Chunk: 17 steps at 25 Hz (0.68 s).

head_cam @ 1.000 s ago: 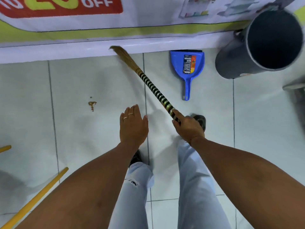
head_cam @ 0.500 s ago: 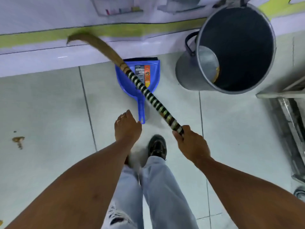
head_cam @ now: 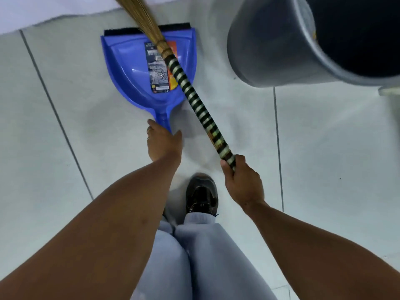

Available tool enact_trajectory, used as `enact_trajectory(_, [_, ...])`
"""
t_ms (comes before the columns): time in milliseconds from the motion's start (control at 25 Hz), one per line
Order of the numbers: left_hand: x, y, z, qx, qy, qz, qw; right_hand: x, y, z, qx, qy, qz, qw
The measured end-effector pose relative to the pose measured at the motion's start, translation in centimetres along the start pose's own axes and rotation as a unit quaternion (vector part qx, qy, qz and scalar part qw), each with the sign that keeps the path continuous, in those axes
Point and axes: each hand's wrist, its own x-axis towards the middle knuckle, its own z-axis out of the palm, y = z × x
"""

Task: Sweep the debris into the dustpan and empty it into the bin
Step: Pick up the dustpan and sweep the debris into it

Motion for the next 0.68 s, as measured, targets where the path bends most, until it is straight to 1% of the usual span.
enact_trajectory(160, [0.4, 0.4, 0.5, -0.006, 0.027, -0.025, 0.999, 1.3, -1.3, 1.6, 0.027, -0.007, -0.007, 1.000])
enact_trajectory(280, [-2.5, -0.4, -1.5, 0.004, -0.003, -0.065, 0.998, -0.8, -2.9, 0.7, 0.028, -0.018, -0.009, 0.999])
enact_trajectory(400, [-7.8, -2.2, -5.4, 0.015, -0.062, -0.113, 0.992, -4.1, -4.8, -1.7, 0.006, -0.052, 0.011, 0.999])
enact_trajectory(440, [-9.7, -3.2, -6.9, 0.016, -0.070, -0.127, 0.989, -5.5, -5.4, -2.5, 0.013, -0.074, 0.021, 0.997])
enact_trajectory(480, [-12.8, -4.6, -11.1, -0.014, -0.058, -0.147, 0.987, -8.7, -7.6, -4.6, 0.020, -0.100, 0.007, 0.995])
enact_trajectory(520, [-14.8, -5.5, -13.0, -0.032, -0.059, -0.160, 0.985, -10.2, -8.3, -5.4, 0.030, -0.113, 0.012, 0.993])
enact_trajectory(640, [-18.9, -6.6, -15.2, -0.073, -0.062, -0.200, 0.975, -12.6, -9.3, -6.5, 0.067, -0.082, 0.057, 0.993])
enact_trajectory(680, [-20.5, -7.5, -17.3, -0.096, -0.050, -0.213, 0.971, -14.6, -11.1, -7.0, 0.072, -0.085, 0.060, 0.992])
